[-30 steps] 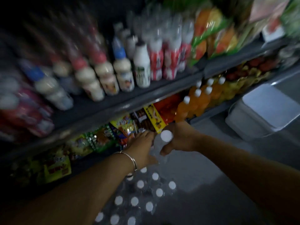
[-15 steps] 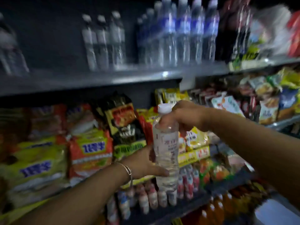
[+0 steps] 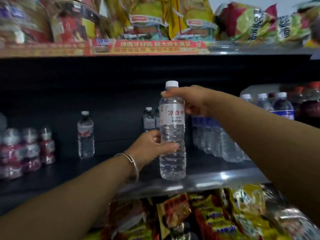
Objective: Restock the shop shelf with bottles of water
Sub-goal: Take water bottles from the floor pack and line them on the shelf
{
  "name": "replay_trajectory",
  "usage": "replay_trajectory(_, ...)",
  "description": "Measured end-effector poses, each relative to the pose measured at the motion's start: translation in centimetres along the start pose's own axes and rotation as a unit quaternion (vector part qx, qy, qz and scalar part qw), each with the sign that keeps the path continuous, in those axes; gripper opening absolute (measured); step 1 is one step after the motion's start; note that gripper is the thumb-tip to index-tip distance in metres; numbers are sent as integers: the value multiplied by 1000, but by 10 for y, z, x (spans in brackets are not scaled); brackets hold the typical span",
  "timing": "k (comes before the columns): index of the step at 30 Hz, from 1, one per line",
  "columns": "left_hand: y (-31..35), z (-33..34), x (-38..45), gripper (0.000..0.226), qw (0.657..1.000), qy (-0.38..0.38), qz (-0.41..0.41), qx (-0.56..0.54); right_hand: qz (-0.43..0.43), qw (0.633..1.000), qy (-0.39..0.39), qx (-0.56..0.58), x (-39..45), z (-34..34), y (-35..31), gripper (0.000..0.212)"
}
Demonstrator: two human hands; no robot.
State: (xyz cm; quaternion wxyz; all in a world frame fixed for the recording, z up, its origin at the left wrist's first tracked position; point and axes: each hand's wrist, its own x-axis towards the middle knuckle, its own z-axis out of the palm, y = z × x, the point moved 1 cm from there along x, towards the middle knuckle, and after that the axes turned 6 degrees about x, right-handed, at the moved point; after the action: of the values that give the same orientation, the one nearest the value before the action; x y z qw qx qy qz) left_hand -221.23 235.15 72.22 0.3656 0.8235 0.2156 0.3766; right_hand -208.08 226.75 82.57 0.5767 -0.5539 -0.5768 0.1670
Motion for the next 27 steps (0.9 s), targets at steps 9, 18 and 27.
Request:
replay_trajectory(9,-80,-30,99,33,997,45,-52,31,4,1000,-11,-16,128,32,70,38)
replay_trajectory(18,-133,-35,149,31,984,22,-113,139,6,999,-6,-35,199,56,108,44)
replay_trajectory(27,-144,-42,181,18,964,41,-154,211,72,982,-164,-65,229,65,131,30)
